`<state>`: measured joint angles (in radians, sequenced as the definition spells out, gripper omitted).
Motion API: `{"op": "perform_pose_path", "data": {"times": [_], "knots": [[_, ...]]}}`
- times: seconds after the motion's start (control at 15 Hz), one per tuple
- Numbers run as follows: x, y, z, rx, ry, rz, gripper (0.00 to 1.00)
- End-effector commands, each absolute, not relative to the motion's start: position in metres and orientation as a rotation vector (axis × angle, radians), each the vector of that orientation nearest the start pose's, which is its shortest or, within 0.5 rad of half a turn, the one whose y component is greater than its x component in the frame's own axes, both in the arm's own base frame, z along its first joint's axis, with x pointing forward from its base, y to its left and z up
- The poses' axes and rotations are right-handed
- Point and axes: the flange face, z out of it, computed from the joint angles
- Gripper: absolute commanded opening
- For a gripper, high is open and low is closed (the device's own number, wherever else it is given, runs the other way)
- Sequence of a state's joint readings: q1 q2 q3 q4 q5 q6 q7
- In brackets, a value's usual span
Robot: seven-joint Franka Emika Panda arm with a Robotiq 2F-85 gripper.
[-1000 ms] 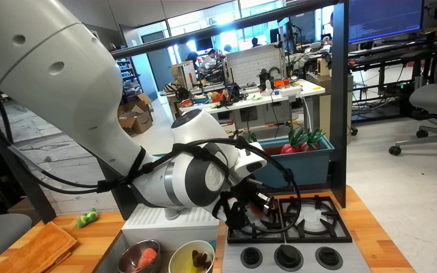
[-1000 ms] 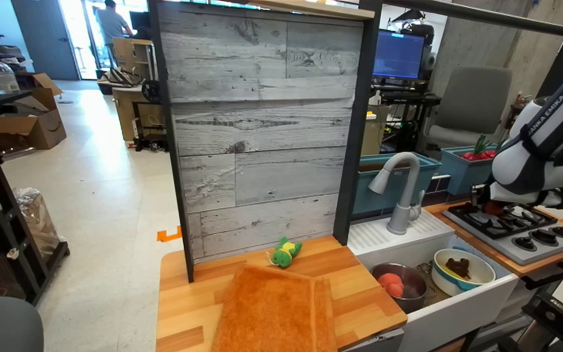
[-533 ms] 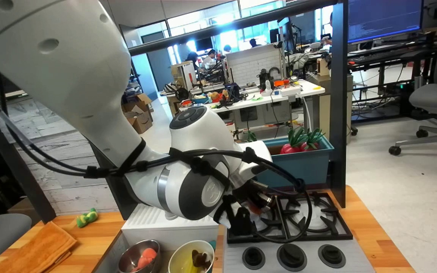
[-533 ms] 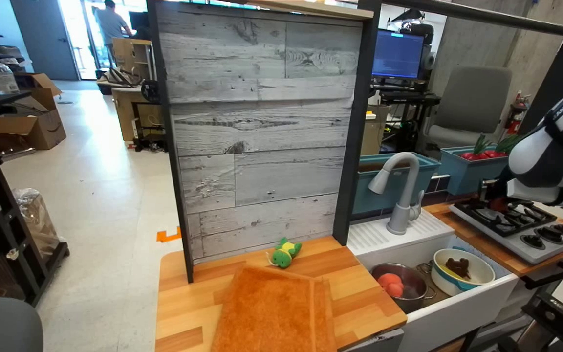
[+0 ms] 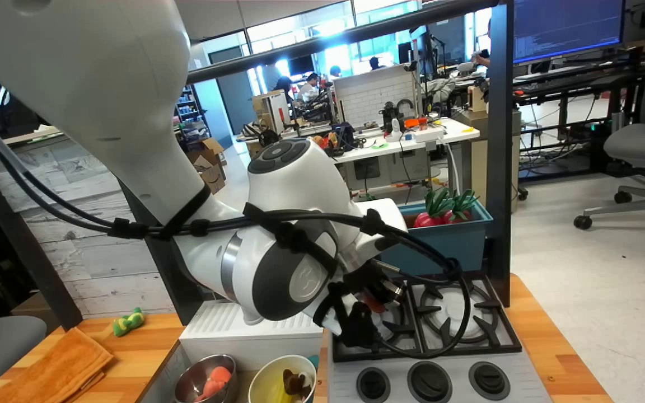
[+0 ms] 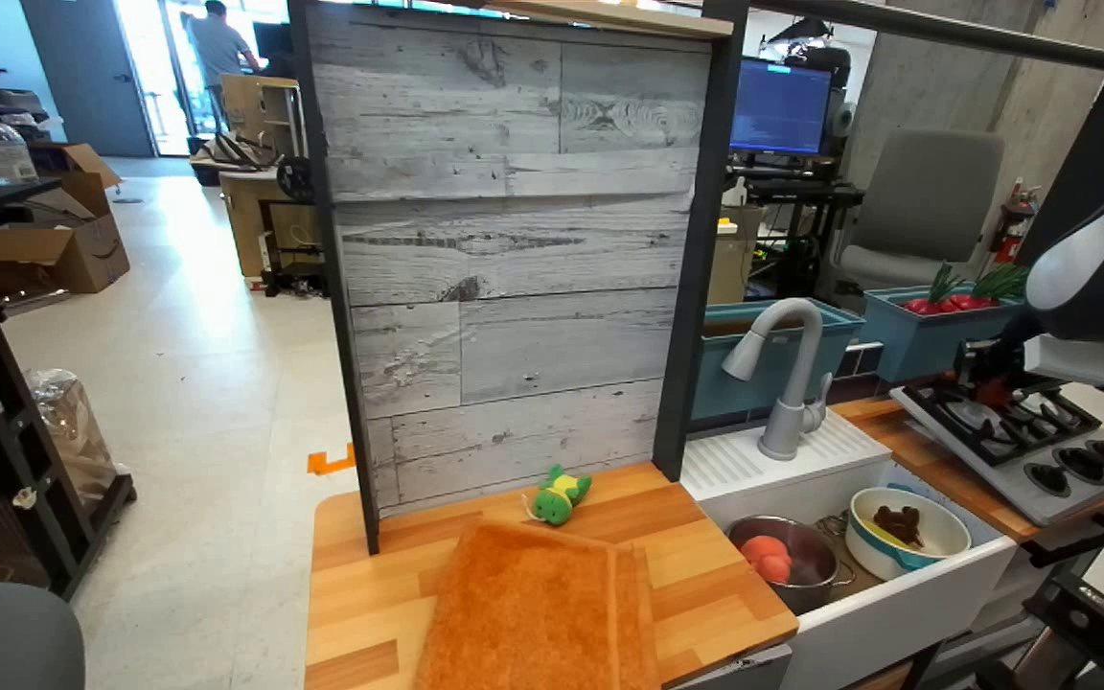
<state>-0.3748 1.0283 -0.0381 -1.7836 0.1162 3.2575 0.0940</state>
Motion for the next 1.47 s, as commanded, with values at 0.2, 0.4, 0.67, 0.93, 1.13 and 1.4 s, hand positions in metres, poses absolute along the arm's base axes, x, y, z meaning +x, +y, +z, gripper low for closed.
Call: {"op": "perform_pose_path", "data": {"times": [0.2, 0.4, 0.67, 0.93, 1.13, 1.4], "knots": [[0.603, -0.247, -0.010, -3.046, 0.935, -0.573, 0.05], [0.604, -0.234, -0.030, -3.089, 0.875, -0.482, 0.44], [0.608, -0.236, -0.020, -3.108, 0.837, -0.453, 0.70], [0.606, -0.240, 0.005, -3.082, 0.809, -0.524, 0.75], [0.600, -0.242, 0.025, -3.054, 0.770, -0.575, 0.19], [0.593, -0.240, 0.052, -3.025, 0.713, -0.663, 0.49]]}}
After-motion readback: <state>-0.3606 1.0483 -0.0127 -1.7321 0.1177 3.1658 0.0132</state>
